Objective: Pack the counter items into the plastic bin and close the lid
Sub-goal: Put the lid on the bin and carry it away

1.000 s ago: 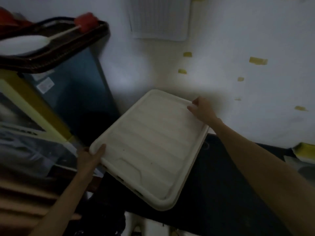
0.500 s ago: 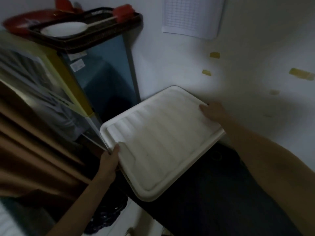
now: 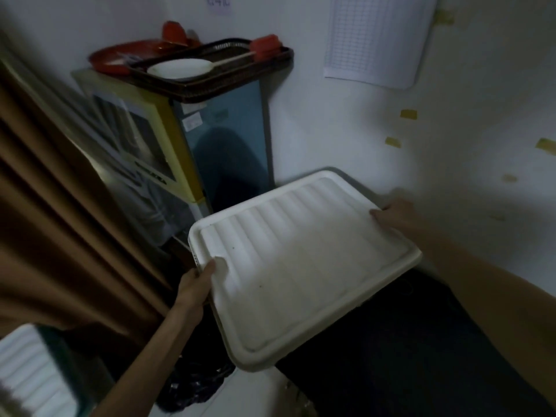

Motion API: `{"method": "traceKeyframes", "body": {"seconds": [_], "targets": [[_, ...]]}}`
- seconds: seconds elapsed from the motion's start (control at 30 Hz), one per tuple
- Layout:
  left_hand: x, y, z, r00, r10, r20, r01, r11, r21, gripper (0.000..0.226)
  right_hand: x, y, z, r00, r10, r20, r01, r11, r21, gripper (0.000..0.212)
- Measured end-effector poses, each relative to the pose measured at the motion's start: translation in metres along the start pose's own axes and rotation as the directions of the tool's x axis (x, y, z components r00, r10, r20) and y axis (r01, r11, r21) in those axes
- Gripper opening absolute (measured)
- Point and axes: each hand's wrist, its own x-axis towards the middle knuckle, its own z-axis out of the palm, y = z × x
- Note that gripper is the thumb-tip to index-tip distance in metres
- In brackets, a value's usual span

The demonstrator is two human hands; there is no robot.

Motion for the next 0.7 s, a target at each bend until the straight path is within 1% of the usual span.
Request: {"method": "traceKeyframes", "body": {"seconds": [0.1, 0.2, 0.23, 0.33, 0.47, 0.53, 0.6, 0.7], "targets": [[-0.009, -0.001, -0.039, 1.000, 0.021, -0.008, -0.020, 1.000, 0.016, 0.032, -0.028, -0.017, 0.008, 1.000, -0.005, 0.021, 0.003, 0.995, 0.099, 0.045], [-0.023, -0.002, -0.086, 0.998, 0.050, -0.035, -0.051, 0.999, -0.010, 0.033, -0.063, -0.042, 0.016, 0.999, -0.033, 0.029, 0.029, 0.989, 0.146, 0.049], [-0.029, -0.003, -0.102, 0.997, 0.062, -0.042, -0.062, 0.998, -0.009, 0.034, -0.076, -0.051, 0.018, 0.999, -0.045, 0.026, 0.041, 0.988, 0.147, 0.050], [-0.047, -0.007, -0.159, 0.994, 0.095, -0.062, -0.096, 0.995, -0.018, 0.024, -0.121, -0.084, 0.033, 0.996, -0.083, 0.030, 0.078, 0.988, 0.135, 0.051], [-0.064, -0.013, -0.250, 0.987, 0.132, -0.088, -0.131, 0.991, 0.014, 0.027, -0.191, -0.143, 0.065, 0.986, -0.133, 0.097, 0.127, 0.990, 0.067, 0.053], [-0.071, -0.021, -0.299, 0.980, 0.144, -0.136, -0.142, 0.990, 0.029, 0.029, -0.225, -0.170, 0.086, 0.985, -0.141, 0.102, 0.135, 0.989, 0.067, 0.053], [-0.079, -0.032, -0.349, 0.972, 0.152, -0.178, -0.150, 0.988, 0.025, 0.031, -0.258, -0.196, 0.111, 0.981, -0.155, 0.114, 0.142, 0.983, 0.115, 0.057], [-0.091, -0.053, -0.418, 0.958, 0.141, -0.249, -0.140, 0.990, 0.023, 0.036, -0.301, -0.235, 0.150, 0.968, -0.158, 0.196, 0.132, 0.981, 0.140, 0.066]]}}
